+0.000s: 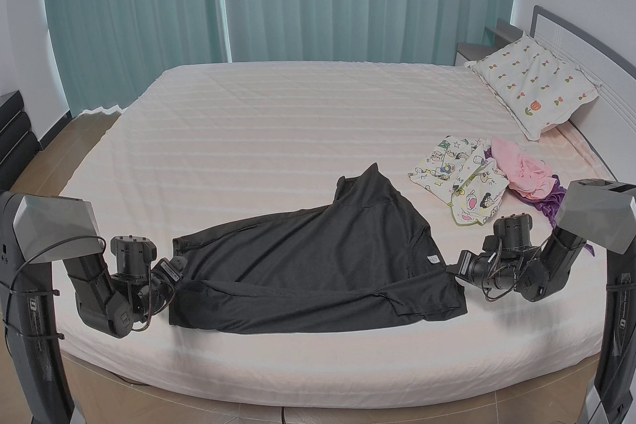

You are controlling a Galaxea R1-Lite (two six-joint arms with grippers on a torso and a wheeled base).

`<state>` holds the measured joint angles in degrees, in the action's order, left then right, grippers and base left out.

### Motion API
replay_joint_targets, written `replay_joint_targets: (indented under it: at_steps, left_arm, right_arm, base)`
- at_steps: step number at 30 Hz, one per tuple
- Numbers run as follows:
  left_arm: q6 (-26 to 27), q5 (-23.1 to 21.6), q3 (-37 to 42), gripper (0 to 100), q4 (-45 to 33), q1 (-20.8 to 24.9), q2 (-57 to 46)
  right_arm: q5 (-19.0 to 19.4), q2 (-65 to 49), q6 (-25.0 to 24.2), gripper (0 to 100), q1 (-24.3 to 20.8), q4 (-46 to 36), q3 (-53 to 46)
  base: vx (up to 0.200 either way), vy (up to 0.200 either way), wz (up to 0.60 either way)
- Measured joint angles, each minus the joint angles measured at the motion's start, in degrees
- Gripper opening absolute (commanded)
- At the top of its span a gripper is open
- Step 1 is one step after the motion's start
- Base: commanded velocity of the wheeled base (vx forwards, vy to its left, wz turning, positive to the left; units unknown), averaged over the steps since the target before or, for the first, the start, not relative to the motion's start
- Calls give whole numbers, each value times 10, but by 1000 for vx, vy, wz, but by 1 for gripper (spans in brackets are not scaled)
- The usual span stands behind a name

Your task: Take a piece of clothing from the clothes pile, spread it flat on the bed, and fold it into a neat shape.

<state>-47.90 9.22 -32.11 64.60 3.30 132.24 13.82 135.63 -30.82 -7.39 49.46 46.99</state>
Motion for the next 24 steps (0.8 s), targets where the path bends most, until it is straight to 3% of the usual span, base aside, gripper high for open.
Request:
replay_joint_targets:
  at_steps: [24]
  left_arm:
    - [1, -3, 0, 100, 5, -8, 22]
  right_arm:
    - [-1, 4, -9, 0, -5, 24, -24]
  base:
    - [0, 0, 0]
